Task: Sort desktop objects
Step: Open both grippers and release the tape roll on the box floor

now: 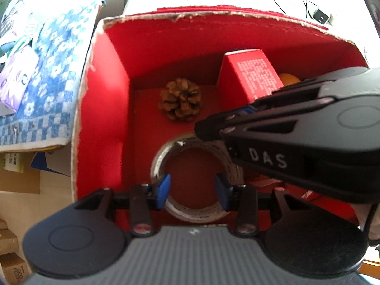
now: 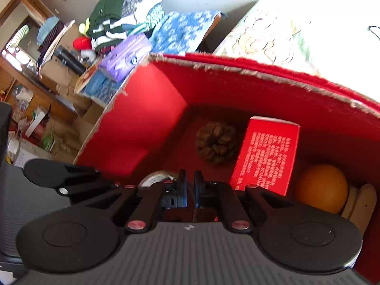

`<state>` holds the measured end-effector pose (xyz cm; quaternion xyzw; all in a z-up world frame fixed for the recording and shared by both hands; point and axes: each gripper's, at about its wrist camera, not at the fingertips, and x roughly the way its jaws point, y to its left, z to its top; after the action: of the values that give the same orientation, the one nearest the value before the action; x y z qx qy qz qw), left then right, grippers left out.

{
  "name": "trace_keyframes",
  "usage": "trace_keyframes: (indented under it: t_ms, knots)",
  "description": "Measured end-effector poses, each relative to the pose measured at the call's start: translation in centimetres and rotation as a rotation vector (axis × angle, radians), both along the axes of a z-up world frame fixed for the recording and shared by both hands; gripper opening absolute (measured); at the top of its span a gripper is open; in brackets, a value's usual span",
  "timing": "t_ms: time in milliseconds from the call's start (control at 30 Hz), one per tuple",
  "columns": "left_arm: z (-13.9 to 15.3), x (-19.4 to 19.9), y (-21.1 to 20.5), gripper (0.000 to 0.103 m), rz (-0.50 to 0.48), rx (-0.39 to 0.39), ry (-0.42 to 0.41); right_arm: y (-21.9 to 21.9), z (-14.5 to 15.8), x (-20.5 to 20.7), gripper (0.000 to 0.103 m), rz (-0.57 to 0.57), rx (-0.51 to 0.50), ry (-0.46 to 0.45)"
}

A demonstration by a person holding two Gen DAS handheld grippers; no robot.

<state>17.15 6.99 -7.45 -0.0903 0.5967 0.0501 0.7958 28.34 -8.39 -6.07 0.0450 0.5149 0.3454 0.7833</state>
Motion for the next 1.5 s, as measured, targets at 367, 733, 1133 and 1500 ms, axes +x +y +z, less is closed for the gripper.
trace_keyframes:
  t_ms: [367,733,1133,1500]
  knots:
    - [-0.55,0.35,-0.34,0.052,0.012,0.025,-0.003,-0.57,0.08,-0.25,0.012,-0.087,-0.03,-0.032]
    - [-0.61,0.41,-0.23,0.06,0.014,0.022,-0.012,-0.21,0.11,-0.4,0.012,-0.107,-0.097,-0.067]
    - [-0.36,0.56,-0.15,0.063,0.023,0.019,-0.021,-0.43,0.06,-0.45,0.012,-0.135,-0.097,-0.063]
    - [0.15,0.8,-0.05,0.062,0.039,0.014,-0.024,-0.86,0.09,-0.38,0.011,-0.154,-0.075,-0.052]
